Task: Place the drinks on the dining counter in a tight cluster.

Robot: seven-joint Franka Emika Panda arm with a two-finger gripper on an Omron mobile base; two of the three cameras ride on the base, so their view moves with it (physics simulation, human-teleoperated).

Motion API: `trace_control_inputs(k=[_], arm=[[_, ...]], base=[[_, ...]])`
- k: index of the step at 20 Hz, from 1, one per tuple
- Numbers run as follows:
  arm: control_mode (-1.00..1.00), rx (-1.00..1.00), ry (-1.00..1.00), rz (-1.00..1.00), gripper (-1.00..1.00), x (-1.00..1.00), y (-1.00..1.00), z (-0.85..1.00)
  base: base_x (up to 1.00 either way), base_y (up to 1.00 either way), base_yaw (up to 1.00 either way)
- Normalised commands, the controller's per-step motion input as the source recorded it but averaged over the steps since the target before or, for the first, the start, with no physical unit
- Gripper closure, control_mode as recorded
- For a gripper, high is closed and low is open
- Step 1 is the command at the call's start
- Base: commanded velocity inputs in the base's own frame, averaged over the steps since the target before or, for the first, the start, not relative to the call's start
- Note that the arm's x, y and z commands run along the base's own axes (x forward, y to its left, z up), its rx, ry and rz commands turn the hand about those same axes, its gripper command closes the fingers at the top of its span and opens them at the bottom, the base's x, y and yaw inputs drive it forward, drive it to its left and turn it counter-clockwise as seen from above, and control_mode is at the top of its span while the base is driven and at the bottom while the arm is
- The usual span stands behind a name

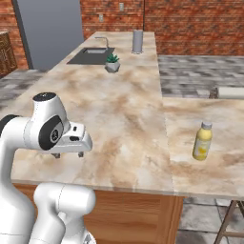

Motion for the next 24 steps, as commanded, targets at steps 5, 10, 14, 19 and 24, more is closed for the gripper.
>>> trace_control_inputs(k=[5, 10, 14, 19, 24], arm=[[1.0, 0.0, 0.0, 0.0, -1.0, 0.0, 0.0, 0.0], [1.0, 0.0, 0.0, 0.0, -1.0, 0.0, 0.0, 0.0], [1.0, 0.0, 0.0, 0.0, -1.0, 0.0, 0.0, 0.0], [1.0, 0.0, 0.0, 0.0, -1.0, 0.0, 0.0, 0.0], [1.0, 0.0, 0.0, 0.0, -1.0, 0.0, 0.0, 0.0]], base=[[-0.4, 1.0, -0.03], [-0.44, 1.0, 0.08], [-0.47, 1.0, 0.35], [-0.12, 1.0, 0.46], [0.02, 1.0, 0.33]])
